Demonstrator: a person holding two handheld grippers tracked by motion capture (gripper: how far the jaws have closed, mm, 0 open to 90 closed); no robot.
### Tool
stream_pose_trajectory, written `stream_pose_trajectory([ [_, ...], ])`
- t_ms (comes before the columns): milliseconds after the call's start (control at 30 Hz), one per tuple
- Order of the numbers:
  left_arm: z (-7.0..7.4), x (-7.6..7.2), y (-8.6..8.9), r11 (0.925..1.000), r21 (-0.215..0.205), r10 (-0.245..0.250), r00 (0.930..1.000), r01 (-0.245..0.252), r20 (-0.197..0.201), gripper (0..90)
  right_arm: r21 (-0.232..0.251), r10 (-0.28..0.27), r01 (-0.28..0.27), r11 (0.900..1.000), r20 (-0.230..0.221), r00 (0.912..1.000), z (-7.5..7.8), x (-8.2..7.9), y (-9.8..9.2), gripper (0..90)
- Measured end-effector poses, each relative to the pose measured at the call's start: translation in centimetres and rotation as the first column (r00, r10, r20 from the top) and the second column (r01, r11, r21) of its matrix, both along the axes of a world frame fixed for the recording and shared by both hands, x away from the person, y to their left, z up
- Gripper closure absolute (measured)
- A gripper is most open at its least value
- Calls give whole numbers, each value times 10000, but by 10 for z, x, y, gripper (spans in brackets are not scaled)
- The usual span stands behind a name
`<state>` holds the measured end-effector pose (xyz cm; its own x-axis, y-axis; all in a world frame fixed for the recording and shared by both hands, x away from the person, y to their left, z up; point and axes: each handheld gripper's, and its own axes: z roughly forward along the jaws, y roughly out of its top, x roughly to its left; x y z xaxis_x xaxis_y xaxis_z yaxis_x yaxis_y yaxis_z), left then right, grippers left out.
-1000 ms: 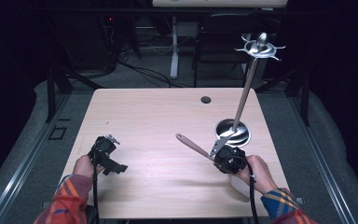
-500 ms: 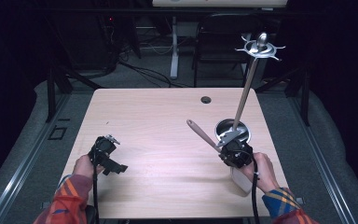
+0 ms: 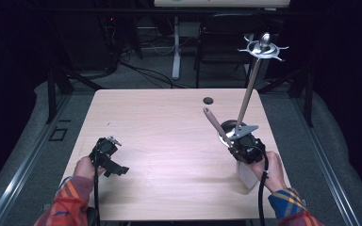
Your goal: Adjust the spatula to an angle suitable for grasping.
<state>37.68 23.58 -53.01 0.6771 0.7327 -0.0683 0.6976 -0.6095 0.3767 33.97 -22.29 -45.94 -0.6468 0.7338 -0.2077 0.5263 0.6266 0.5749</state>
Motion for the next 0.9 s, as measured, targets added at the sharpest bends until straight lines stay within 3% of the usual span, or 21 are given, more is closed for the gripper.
stream_pose_trajectory([
  [500, 0, 0, 0, 10000, 43, -21, 10000, 22, -44, 3, 336, -630, 620, 9975, 279, 9976, 6, 4, -15, 785],
  [900, -1, -1, 0, 9999, 137, -87, 9999, 89, -109, 5, 706, -1333, 1291, 9891, 584, 9894, 14, 7, -30, 785],
])
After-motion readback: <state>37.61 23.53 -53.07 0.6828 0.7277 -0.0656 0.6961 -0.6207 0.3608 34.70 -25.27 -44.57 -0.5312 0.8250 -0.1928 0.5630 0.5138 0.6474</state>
